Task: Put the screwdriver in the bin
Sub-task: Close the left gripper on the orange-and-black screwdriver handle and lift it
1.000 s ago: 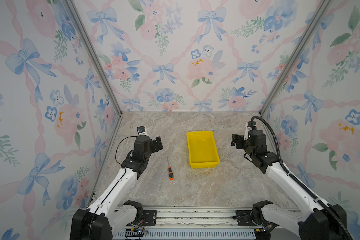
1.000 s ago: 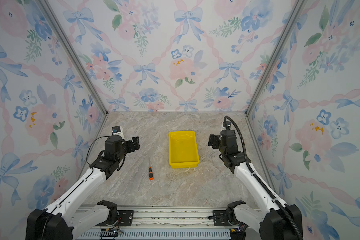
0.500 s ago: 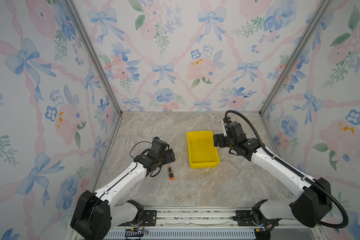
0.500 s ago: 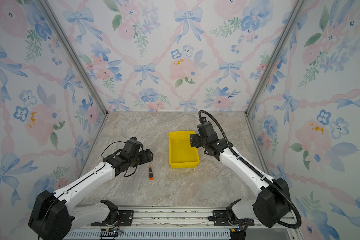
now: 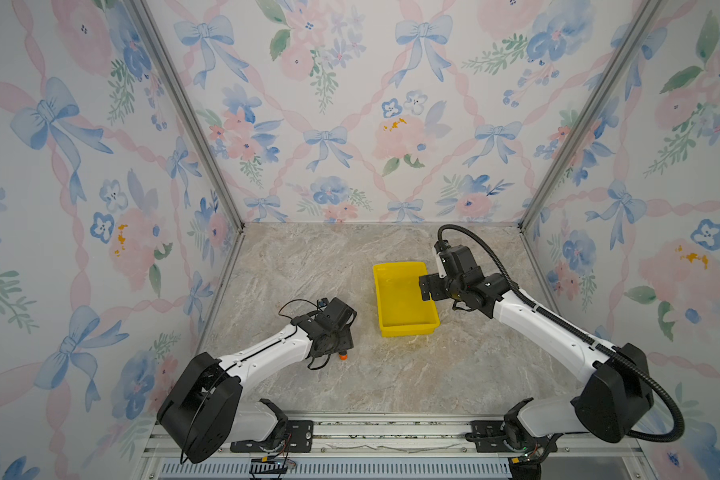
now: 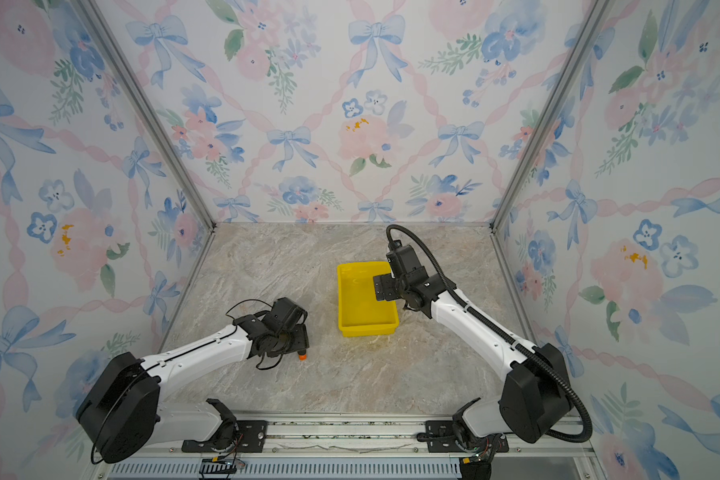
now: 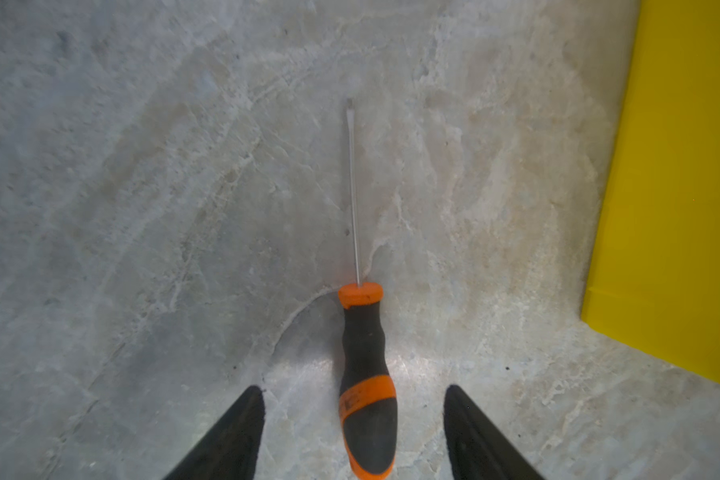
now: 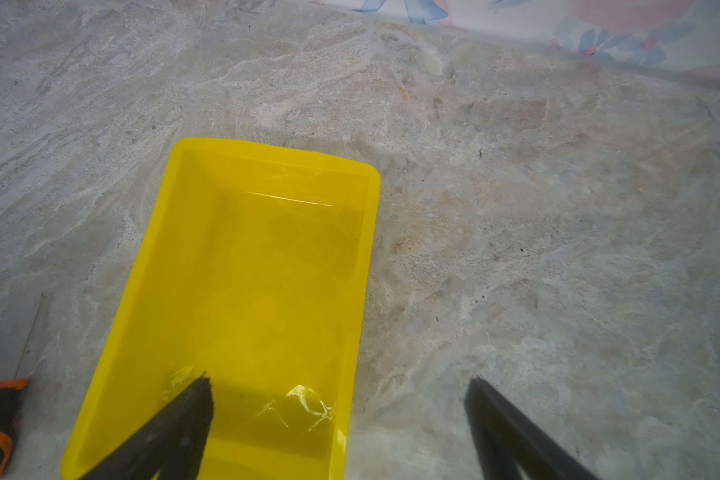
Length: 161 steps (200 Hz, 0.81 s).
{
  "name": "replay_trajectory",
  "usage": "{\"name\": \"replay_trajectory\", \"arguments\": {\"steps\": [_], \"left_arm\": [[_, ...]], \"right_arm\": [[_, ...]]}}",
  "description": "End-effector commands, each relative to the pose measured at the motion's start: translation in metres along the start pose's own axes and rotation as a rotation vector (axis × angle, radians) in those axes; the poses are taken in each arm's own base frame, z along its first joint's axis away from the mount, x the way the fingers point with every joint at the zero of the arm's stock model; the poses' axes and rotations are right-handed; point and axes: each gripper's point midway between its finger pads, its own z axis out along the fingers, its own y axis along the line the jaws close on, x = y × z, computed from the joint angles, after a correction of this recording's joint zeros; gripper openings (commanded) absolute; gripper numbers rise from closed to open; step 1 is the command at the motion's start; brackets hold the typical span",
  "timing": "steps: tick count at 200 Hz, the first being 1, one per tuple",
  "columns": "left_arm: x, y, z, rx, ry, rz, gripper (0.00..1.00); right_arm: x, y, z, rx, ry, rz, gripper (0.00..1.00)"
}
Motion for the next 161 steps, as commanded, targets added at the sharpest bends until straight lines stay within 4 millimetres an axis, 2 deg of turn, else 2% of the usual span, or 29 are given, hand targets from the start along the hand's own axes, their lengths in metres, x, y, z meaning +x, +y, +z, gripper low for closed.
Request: {"name": "replay_trajectory", "arguments": {"steps": [1, 53, 84, 88, 94, 161], "left_arm": [[0.006, 0.007, 0.006, -0.054, 0.013, -0.003, 0.65], [0.014, 0.007, 0.021, -0.110, 0.044, 0.032, 0.49], [0.017, 0.010, 0.025, -0.133, 0.050, 0.038, 0.44], [0.010, 0.001, 0.021, -0.114, 0.035, 0.036, 0.43], [0.009, -0.001, 0.022, -0.111, 0.035, 0.037, 0.42], [0.006, -0.010, 0.021, -0.090, 0.042, 0.055, 0.14]], "right_arm": [[-0.007, 0.008, -0.008, -0.041, -0.030, -0.011, 0.97], [-0.008, 0.004, -0.007, -0.037, -0.027, -0.022, 0.97], [-0.009, 0.001, -0.007, -0.034, -0.032, -0.019, 0.97], [-0.010, 0.000, -0.008, -0.033, -0.032, -0.017, 0.97], [-0.009, 0.000, -0.007, -0.032, -0.032, -0.018, 0.97], [-0.011, -0.008, -0.008, -0.022, -0.039, 0.002, 0.97]]}}
